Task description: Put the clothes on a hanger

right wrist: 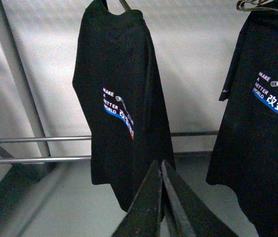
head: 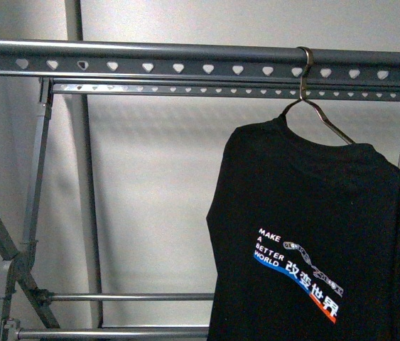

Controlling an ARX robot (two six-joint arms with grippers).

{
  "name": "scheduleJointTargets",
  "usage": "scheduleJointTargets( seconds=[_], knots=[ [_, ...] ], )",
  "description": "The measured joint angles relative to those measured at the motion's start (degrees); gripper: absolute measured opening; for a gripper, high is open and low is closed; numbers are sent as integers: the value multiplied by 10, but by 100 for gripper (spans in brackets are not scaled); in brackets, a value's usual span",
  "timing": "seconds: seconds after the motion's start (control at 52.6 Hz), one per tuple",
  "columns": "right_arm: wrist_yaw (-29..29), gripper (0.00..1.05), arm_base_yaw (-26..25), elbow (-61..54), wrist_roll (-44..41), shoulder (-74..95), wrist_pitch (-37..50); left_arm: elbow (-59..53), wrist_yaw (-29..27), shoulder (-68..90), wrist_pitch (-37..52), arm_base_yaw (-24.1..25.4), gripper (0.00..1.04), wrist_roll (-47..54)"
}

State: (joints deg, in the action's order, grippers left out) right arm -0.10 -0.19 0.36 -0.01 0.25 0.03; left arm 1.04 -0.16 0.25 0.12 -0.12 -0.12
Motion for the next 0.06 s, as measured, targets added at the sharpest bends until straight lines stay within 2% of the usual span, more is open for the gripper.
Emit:
scheduleJointTargets(
  seconds=[0.057],
  knots=[
    [0,17,0,0,0,0,0,0,0,0,0,0,6,0]
  ],
)
